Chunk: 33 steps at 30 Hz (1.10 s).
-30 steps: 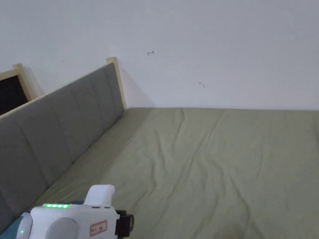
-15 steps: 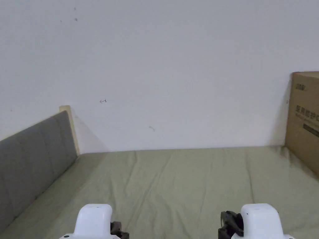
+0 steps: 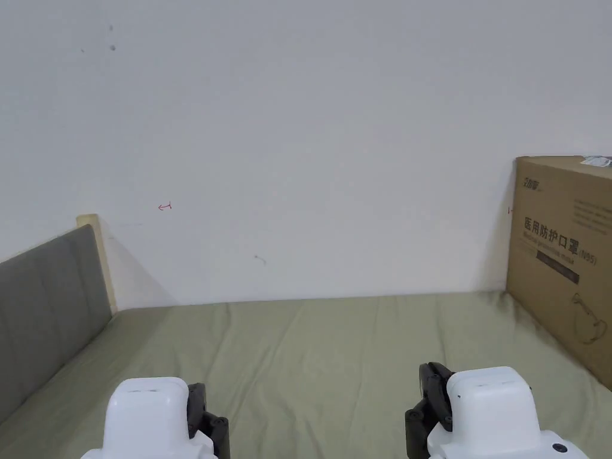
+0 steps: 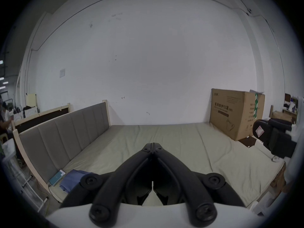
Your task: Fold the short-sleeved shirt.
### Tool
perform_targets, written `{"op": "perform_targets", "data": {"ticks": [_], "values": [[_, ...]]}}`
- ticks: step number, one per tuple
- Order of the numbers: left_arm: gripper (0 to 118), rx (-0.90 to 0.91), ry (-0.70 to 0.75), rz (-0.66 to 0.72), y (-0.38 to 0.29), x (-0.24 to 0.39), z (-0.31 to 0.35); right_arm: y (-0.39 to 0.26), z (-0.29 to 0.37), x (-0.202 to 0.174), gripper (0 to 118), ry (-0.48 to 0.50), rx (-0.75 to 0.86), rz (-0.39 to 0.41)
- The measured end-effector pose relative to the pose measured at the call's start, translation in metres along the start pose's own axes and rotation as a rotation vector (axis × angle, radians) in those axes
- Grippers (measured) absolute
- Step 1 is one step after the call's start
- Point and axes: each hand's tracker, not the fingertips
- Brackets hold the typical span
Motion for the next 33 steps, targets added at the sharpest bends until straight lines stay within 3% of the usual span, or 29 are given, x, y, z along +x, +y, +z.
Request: {"op": "perform_targets", "data": {"ticks": [9,11,13,14,15,16,17,19,23,33], "values": [[0,0.076,0.025,-0.005,0.003,0.002,0.009,0.004,0.004,0.0,7,-0.036,0.064,-0.01],[7,0.093,0.023,0.011,0.005,0.001,0.01,0.005,0.003,0.001,11,-0.047,0.065,-0.008],[33,0.088,0.027,0.011,0.007,0.001,0.007,0.005,0.002,0.002,30,-0.057,0.061,-0.013],[57,0.085,0.024,0.009,0.008,0.001,0.006,0.005,0.001,0.003,49,-0.052,0.06,-0.018],[99,0.073,0.016,0.011,0.008,0.0,0.005,0.005,0.001,0.004,78,-0.049,0.058,-0.023],[114,0.054,-0.002,0.016,0.008,0.0,0.002,0.004,0.0,0.005,85,-0.044,0.052,-0.029],[118,0.027,-0.027,0.027,0.008,-0.001,-0.001,0.003,-0.002,0.005,91,-0.048,0.046,-0.03],[116,0.071,-0.037,0.055,0.003,-0.001,0.007,0.002,-0.002,0.006,104,-0.047,0.045,-0.036],[118,0.013,-0.05,0.103,0.013,-0.003,0.003,0.003,-0.007,0.01,110,-0.06,0.039,-0.048],[118,-0.002,-0.084,0.101,0.02,-0.003,-0.002,0.002,-0.015,0.018,113,-0.081,0.026,-0.102]]}}
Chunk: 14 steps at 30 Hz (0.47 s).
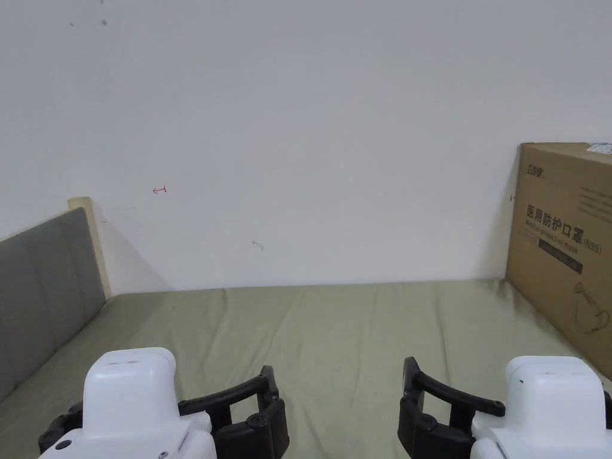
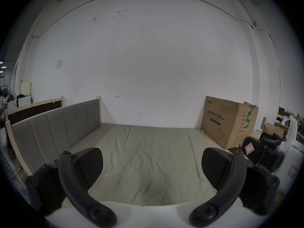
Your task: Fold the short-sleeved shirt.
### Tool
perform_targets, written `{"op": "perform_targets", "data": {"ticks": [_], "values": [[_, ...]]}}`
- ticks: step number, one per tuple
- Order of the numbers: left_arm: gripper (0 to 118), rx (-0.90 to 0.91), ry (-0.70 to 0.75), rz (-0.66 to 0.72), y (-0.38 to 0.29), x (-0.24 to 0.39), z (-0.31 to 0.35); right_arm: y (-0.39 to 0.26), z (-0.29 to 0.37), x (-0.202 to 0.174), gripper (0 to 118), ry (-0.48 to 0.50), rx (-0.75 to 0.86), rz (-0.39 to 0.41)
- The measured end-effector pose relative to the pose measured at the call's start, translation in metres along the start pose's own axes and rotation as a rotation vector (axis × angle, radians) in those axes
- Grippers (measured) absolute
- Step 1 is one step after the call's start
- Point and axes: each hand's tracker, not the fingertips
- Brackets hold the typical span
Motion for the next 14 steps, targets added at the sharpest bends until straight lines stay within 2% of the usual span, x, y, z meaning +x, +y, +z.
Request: {"op": "perform_targets", "data": {"ticks": [14], "values": [[118,-0.002,0.049,-0.047,0.0012,0.0087,-0.0051,-0.0066,-0.0103,-0.0012,113,0.015,-0.042,0.004]]}}
